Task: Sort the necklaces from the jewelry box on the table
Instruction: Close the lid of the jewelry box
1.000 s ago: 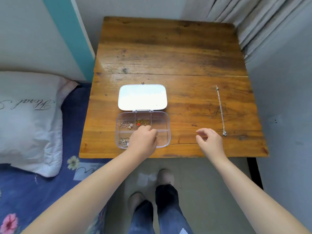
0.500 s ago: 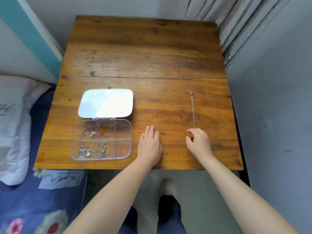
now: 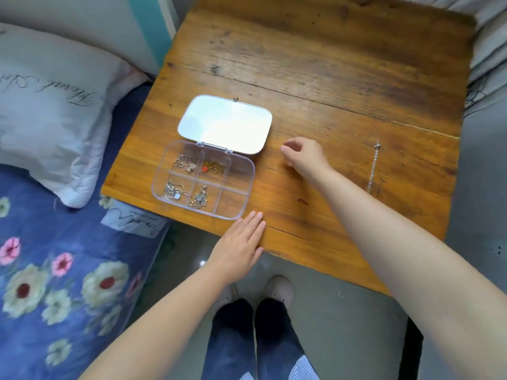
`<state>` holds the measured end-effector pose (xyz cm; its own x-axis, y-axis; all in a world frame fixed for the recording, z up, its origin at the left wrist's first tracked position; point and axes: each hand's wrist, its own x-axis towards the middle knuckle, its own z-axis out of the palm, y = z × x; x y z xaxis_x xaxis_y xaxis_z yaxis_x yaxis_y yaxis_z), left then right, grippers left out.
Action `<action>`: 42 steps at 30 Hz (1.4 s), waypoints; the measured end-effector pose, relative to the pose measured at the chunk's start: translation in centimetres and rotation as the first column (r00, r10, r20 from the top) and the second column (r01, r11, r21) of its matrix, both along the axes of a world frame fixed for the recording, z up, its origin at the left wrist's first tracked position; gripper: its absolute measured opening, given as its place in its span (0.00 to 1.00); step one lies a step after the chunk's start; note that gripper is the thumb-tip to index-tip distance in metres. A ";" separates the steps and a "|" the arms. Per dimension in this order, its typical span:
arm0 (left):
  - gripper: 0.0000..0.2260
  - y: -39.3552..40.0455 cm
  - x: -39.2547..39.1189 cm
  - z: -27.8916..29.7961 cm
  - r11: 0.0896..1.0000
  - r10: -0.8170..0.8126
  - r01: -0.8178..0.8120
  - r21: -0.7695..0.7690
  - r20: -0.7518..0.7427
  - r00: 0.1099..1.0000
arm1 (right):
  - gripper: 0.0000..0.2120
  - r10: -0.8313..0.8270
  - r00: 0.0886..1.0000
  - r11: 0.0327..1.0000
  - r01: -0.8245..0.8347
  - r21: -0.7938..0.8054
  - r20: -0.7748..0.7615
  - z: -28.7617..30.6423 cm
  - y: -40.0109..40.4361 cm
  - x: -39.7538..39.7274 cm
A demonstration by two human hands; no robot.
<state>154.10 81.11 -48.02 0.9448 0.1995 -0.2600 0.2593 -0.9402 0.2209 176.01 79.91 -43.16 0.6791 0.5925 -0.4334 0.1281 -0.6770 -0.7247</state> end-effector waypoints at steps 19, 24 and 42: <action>0.11 7.2 -7.0 1.4 0.736 0.677 -0.646 -0.204 0.218 0.703 | 0.08 -0.119 0.988 0.962 0.092 0.259 0.093 2.1 3.3 -4.8; 0.13 8.4 -8.0 3.8 0.566 0.824 -0.753 -0.335 0.227 0.519 | 0.11 0.069 0.966 0.996 -0.082 0.041 0.250 2.9 -0.1 -7.7; 0.16 16.3 -2.3 7.8 0.024 0.844 -0.742 -0.670 -0.384 0.374 | 0.23 -0.566 0.680 0.785 0.618 -0.052 -0.467 2.1 3.3 -13.4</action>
<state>151.82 97.41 -40.23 0.3499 0.6630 -0.6618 0.6719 0.3147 0.6705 162.60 83.25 -41.07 0.6562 0.1905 -0.7301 -0.6176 -0.4203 -0.6648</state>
